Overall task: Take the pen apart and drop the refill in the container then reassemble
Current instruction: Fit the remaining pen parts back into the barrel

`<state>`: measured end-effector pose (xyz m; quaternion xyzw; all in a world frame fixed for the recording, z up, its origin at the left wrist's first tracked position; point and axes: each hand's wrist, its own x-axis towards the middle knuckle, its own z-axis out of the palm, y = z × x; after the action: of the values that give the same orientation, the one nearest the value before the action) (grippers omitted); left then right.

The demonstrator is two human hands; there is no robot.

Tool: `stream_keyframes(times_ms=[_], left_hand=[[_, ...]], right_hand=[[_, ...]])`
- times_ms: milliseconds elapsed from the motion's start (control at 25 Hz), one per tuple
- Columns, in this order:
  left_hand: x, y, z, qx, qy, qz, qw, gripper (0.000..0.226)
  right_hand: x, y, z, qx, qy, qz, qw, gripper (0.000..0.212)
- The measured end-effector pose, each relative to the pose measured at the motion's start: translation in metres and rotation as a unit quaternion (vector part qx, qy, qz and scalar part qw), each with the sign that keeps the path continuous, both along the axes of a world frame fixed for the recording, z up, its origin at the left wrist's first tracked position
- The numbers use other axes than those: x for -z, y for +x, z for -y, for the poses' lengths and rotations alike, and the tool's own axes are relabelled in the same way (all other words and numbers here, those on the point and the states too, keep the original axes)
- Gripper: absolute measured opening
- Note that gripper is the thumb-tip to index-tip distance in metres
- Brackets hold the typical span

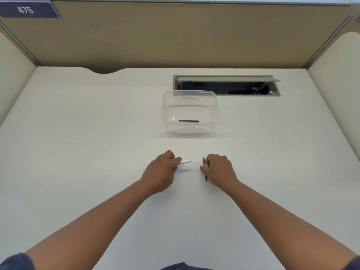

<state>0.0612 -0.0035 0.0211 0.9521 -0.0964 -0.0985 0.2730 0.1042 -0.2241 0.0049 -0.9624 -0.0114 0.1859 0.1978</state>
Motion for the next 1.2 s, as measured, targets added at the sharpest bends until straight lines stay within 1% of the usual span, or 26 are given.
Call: stream_keyframes(times_ms=[120, 240, 320, 400, 480, 520, 600, 640, 680, 760, 880, 1200], left_hand=[[0.001, -0.006, 0.002, -0.013, -0.015, -0.009, 1.000, 0.029], [0.000, -0.011, 0.005, -0.028, -0.038, -0.013, 0.999, 0.033], [-0.001, -0.014, 0.006, -0.033, -0.045, -0.018, 0.998, 0.034], [-0.002, -0.016, 0.007, -0.034, -0.037, -0.023, 0.998, 0.034], [-0.003, -0.018, 0.008, -0.037, -0.035, -0.026, 0.998, 0.034], [-0.004, -0.019, 0.009, -0.037, -0.036, -0.027, 0.998, 0.034], [-0.006, -0.022, 0.010, -0.035, -0.050, -0.028, 0.998, 0.033], [-0.007, -0.023, 0.011, -0.036, -0.060, -0.028, 0.997, 0.032], [-0.008, -0.023, 0.012, -0.040, -0.069, -0.027, 0.996, 0.031], [-0.010, -0.023, 0.014, -0.042, -0.074, -0.024, 0.996, 0.029], [-0.012, -0.025, 0.017, -0.032, -0.074, -0.018, 0.997, 0.031], [-0.017, -0.026, 0.024, -0.033, -0.095, -0.019, 0.995, 0.033]], right_hand=[[0.002, -0.004, -0.004, -0.005, -0.022, -0.005, 1.000, 0.006], [0.001, -0.009, -0.004, 0.001, -0.013, -0.020, 1.000, 0.016], [-0.002, -0.014, -0.002, 0.025, 0.036, -0.025, 0.999, 0.014], [-0.009, -0.018, 0.002, 0.096, 0.151, -0.038, 0.983, 0.013], [-0.018, -0.019, 0.004, 0.178, 0.275, -0.043, 0.944, 0.012], [-0.023, -0.020, 0.006, 0.215, 0.338, -0.048, 0.915, 0.010], [-0.033, -0.019, 0.007, 0.277, 0.467, -0.070, 0.837, 0.010], [-0.038, -0.019, 0.008, 0.298, 0.515, -0.079, 0.800, 0.010], [-0.042, -0.019, 0.008, 0.309, 0.549, -0.087, 0.772, 0.011], [-0.048, -0.021, 0.008, 0.312, 0.587, -0.097, 0.741, 0.011], [-0.052, -0.024, 0.008, 0.311, 0.609, -0.100, 0.723, 0.009], [-0.053, -0.027, 0.010, 0.318, 0.613, -0.096, 0.717, 0.010]])
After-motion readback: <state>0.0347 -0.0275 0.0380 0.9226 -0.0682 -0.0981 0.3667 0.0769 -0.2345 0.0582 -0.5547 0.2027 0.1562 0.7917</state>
